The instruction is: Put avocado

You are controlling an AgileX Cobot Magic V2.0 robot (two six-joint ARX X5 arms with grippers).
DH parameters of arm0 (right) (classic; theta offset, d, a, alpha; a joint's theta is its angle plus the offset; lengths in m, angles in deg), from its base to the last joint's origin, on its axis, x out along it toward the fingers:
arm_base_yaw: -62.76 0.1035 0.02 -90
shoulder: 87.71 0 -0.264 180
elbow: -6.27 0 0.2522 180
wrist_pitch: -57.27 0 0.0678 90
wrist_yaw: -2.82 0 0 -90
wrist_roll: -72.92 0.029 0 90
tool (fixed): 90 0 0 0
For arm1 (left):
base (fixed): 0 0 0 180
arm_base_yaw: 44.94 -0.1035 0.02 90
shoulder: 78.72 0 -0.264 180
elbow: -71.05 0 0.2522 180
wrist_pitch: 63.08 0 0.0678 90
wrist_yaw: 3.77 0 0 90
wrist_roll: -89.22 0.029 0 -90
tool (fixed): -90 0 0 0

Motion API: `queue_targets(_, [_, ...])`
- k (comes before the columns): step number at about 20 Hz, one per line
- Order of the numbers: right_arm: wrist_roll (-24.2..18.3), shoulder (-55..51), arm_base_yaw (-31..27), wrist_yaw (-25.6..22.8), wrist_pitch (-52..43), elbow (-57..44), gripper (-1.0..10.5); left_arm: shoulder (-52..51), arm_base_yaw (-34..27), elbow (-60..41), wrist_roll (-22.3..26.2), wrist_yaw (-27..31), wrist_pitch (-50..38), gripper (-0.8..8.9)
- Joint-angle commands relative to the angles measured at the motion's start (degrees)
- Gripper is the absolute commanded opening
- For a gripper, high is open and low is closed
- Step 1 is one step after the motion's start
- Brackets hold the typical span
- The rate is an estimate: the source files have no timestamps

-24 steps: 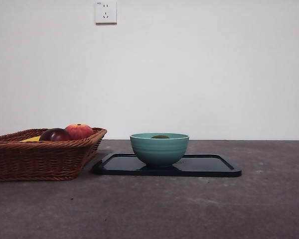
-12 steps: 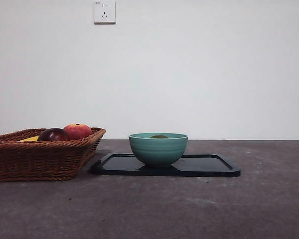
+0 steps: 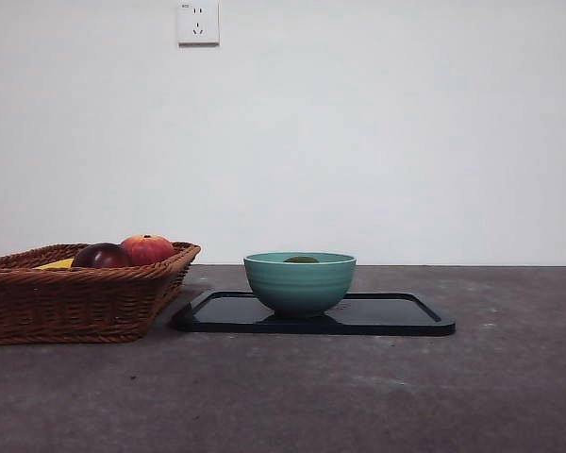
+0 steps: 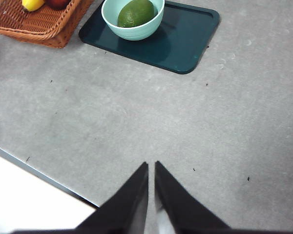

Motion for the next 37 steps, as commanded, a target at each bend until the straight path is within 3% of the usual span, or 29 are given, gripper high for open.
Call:
queue_targets(1, [0.31, 0.17, 0.57, -0.02, -0.61, 0.48, 0.2, -0.02, -0.02, -1.25, 0.9, 0.55, 0.24, 0.19])
queue_targets(12, [-0.55, -0.28, 0.09, -0.22, -0.46, 0.48, 0.2, -0.02, -0.02, -1.25, 0.9, 0.55, 0.24, 0.19])
queue_targets(13, [-7.37, -1.18, -1.22, -3.69, -1.01, 0.48, 0.2, -0.02, -0.02, -1.25, 0.9, 0.55, 0.24, 0.19])
queue_targets(15, [-11.17, -3.43, -7.02, -9.11, -4.33, -0.15, 0.2, -0.02, -0.02, -1.25, 0.9, 0.57, 0.24, 0.19])
queue_targets(18, [-18.84, -8.72, -18.34, -10.47, -20.24, -6.88, 0.2, -0.02, -0.02, -1.25, 0.9, 0.55, 0.24, 0.19])
queue_targets(21, [-25.09, -13.59, -28.04, -5.77, -39.5, -20.5, 0.2, -0.02, -0.02, -1.25, 0.9, 0.55, 0.24, 0.19])
queue_targets(26, [-24.98, -18.51, -39.28, 6.34, -59.89, -40.61, 0.2, -0.02, -0.02, -1.25, 0.9, 0.55, 0.24, 0.19])
queue_targets(29, [-24.98, -19.87, -42.42, 7.72, -63.84, -45.81, 0.2, -0.02, -0.02, -1.25, 0.9, 0.55, 0.24, 0.19])
queue_targets(37, [-24.59, -22.84, -47.45, 7.72, -63.47, -50.82, 0.2, -0.02, -0.02, -1.25, 0.9, 0.55, 0.24, 0.19])
